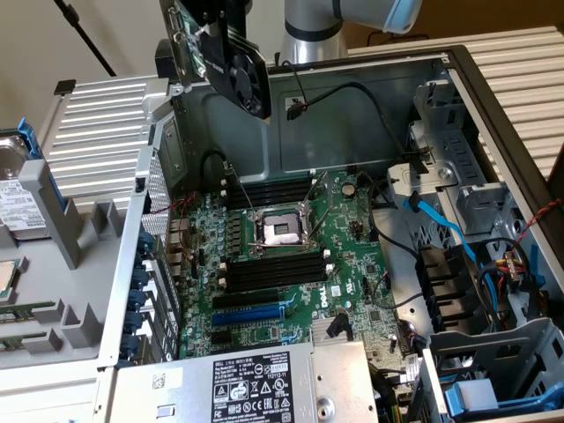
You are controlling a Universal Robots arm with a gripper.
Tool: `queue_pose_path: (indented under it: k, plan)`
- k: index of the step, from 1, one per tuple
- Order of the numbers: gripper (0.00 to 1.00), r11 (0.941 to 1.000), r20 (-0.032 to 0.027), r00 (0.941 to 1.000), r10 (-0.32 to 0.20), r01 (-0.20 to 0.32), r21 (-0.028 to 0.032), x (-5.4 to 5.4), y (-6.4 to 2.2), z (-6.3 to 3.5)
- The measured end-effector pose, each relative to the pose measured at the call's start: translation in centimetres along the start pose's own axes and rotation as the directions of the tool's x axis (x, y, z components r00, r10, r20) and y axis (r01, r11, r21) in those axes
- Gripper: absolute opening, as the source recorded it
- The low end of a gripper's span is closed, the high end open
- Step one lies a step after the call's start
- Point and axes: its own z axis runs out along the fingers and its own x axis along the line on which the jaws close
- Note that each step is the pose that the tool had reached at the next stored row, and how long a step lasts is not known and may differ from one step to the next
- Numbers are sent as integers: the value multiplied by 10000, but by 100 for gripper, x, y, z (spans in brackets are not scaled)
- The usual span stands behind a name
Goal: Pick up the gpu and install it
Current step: 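Insert the gpu into the slot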
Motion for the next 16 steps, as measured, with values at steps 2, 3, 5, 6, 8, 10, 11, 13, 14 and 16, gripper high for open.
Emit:
queue_pose_path:
  k: [2,3,5,6,8,10,11,13,14,16]
  plan:
    - [26,10000,-35,10000,-73,73,-21,-32,-28,-4]
    - [26,9999,-56,9999,-130,129,-32,-41,-36,-4]
    - [26,9995,-110,9995,-306,306,-59,-49,-43,-6]
    - [26,9991,-138,9991,-409,408,-71,-51,-45,-6]
    - [26,9981,-193,9979,-611,609,-97,-54,-48,-7]
    - [26,9967,-245,9965,-803,801,-124,-58,-51,-7]
    - [26,9959,-271,9956,-900,897,-138,-59,-53,-7]
    - [26,9939,-327,9935,-1093,1088,-169,-63,-57,-8]
    - [26,9929,-355,9924,-1178,1172,-186,-65,-59,-8]
    - [26,9910,-414,9903,-1329,1320,-226,-72,-66,-9]
